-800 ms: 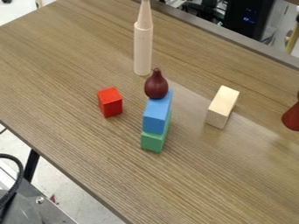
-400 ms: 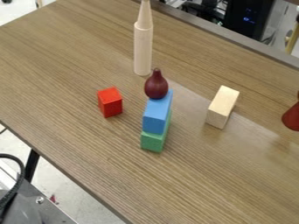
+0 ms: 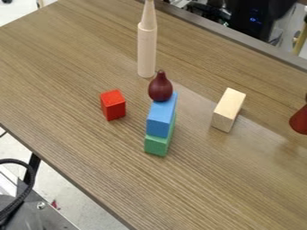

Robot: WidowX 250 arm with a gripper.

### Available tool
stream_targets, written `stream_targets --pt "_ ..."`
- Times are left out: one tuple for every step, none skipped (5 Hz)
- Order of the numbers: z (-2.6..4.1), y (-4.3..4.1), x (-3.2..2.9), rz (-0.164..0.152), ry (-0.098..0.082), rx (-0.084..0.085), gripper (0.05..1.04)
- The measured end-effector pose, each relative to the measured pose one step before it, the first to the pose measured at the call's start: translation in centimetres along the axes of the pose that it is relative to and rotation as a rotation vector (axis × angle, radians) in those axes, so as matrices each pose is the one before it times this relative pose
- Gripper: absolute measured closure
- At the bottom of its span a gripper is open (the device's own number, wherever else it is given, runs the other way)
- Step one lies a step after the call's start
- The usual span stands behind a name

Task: Put the spawn on the rectangular block

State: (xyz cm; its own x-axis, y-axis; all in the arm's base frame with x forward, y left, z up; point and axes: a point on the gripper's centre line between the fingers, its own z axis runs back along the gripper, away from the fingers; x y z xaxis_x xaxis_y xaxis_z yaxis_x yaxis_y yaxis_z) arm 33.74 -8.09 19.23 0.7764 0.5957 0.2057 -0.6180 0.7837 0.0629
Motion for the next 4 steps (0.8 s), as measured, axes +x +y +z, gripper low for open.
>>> stream_targets --pt "-1.467 -2.844 -1.335 -0.0709 0.0485 -0.0201 0.083" --pt "-0.958 -2.622 -0.754 -0.0578 0.0361 -0.0308 0.083" --pt "-1.749 -2.196 -0.334 -0.0515 0.0529 -0.0545 0.083" --pt "-1.076 -1.178 0.17 -0.0226 0.013 -0.0228 0.083"
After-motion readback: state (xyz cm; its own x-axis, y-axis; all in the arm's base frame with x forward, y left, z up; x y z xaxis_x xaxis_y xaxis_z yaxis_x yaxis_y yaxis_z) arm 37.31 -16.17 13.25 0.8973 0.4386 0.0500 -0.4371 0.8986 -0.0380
